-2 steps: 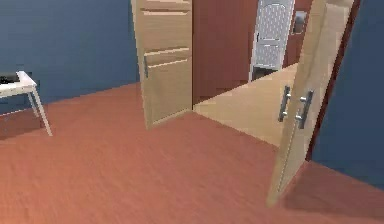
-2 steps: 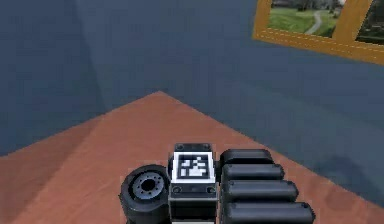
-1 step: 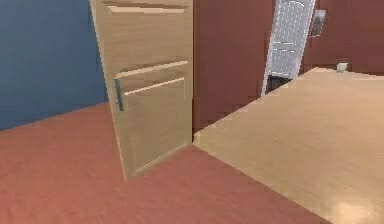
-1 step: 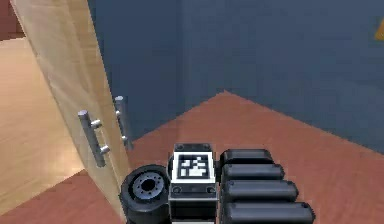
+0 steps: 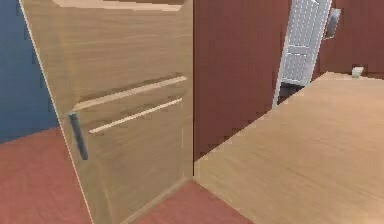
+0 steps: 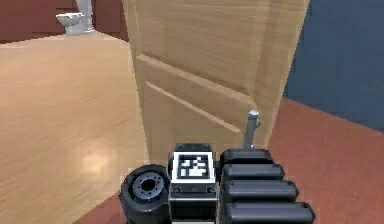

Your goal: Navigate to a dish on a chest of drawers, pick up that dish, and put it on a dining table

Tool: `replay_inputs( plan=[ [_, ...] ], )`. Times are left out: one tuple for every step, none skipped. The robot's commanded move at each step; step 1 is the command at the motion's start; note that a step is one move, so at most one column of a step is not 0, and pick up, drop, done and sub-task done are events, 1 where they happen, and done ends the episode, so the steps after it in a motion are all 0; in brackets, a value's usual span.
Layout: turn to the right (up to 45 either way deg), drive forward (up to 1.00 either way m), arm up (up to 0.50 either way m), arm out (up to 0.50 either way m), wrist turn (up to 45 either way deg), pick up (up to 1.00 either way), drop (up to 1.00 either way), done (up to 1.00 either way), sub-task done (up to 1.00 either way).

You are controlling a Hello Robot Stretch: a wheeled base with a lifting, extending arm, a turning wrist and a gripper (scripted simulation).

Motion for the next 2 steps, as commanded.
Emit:
replay_inputs(
  plan=[
    [33.0,0.0,0.0,0.0,0.0,0.0,0.0,0.0,0.0],
    [0.0,1.0,0.0,0.0,0.0,0.0,0.0,0.0,0.0]
  ],
)
